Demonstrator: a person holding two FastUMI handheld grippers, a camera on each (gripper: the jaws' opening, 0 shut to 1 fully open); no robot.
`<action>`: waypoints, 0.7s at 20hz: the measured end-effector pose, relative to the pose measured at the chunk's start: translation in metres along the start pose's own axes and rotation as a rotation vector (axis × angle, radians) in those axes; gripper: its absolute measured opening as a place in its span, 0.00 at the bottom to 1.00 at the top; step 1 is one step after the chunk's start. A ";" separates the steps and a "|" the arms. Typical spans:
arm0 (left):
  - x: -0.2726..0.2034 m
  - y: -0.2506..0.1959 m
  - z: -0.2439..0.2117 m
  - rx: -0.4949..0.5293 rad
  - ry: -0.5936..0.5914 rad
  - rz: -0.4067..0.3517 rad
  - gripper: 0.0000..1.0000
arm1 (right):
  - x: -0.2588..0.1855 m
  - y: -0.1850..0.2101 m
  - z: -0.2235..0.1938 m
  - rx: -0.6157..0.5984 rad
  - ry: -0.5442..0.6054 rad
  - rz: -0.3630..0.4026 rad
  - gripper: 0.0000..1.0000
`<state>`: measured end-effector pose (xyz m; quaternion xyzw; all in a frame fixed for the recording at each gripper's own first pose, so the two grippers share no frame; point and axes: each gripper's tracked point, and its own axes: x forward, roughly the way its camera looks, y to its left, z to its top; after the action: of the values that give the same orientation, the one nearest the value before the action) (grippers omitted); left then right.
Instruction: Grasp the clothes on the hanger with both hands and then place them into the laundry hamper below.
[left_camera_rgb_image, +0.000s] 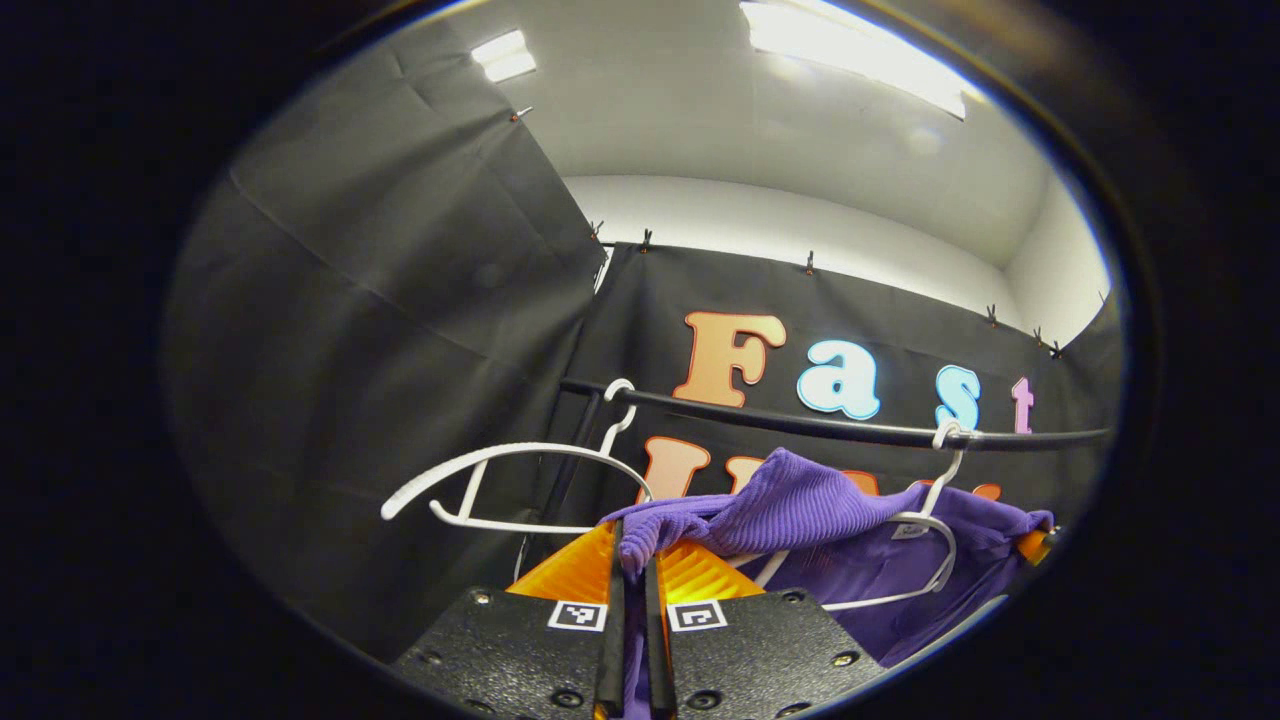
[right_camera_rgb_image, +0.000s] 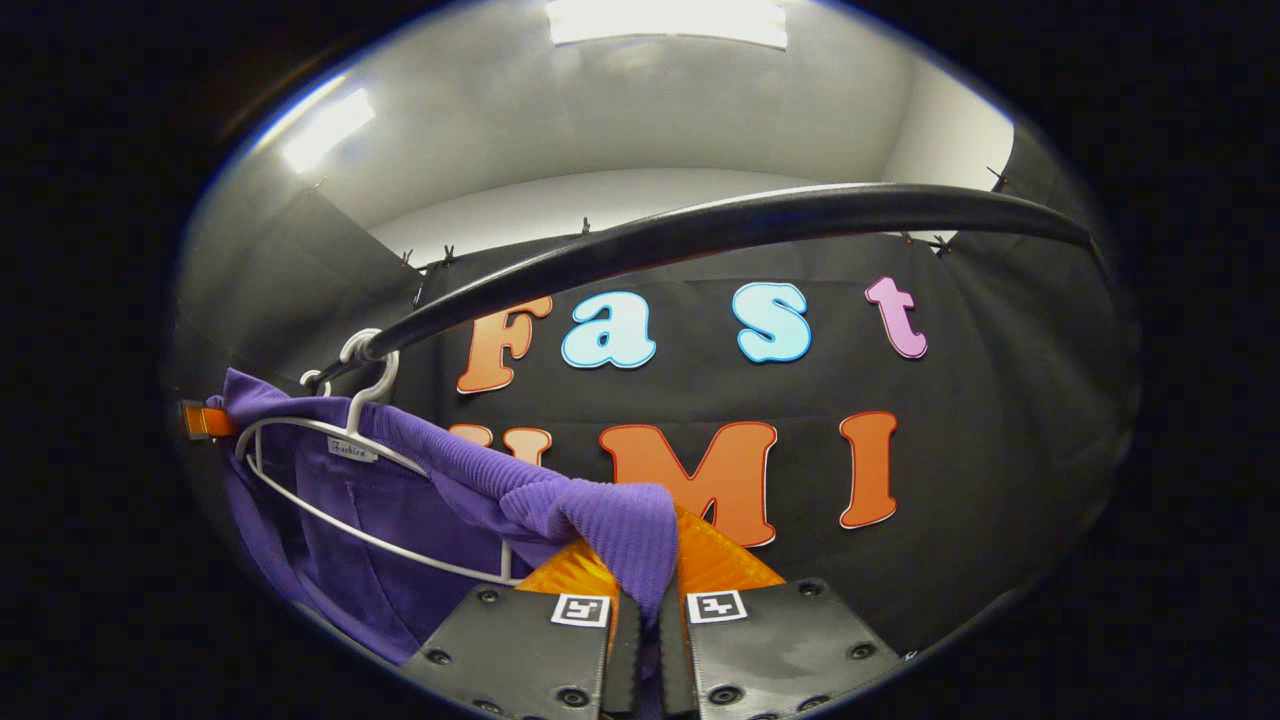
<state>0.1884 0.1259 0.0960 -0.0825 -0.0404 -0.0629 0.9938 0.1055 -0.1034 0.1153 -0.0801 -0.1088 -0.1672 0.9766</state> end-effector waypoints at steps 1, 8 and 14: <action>0.008 0.000 0.000 0.025 0.011 -0.016 0.09 | 0.004 0.001 0.001 0.008 -0.008 0.003 0.15; 0.028 0.017 -0.056 -0.039 0.172 -0.074 0.08 | 0.012 -0.007 -0.008 0.097 -0.005 0.059 0.15; -0.033 0.039 -0.125 -0.005 0.244 0.095 0.09 | 0.034 -0.011 -0.016 0.090 -0.016 0.187 0.15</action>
<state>0.1698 0.1468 -0.0357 -0.0785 0.0851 -0.0256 0.9929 0.1362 -0.1271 0.1096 -0.0473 -0.1160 -0.0696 0.9897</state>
